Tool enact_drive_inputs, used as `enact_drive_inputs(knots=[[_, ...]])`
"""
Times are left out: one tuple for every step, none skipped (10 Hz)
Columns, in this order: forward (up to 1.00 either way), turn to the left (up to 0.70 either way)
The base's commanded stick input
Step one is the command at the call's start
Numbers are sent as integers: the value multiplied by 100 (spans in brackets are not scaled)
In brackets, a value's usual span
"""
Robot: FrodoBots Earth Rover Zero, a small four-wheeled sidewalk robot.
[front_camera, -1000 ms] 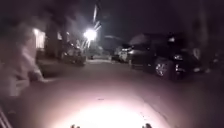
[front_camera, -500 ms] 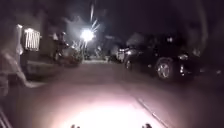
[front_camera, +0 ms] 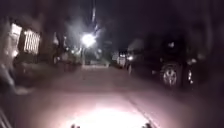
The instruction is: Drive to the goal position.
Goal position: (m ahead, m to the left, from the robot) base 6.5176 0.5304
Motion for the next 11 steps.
enact_drive_inputs(knots=[[100, 0], [100, 0], [100, 0], [100, 0], [100, 0], [100, 0], [100, 0], [100, 0], [100, 0], [100, 0], [100, 0]])
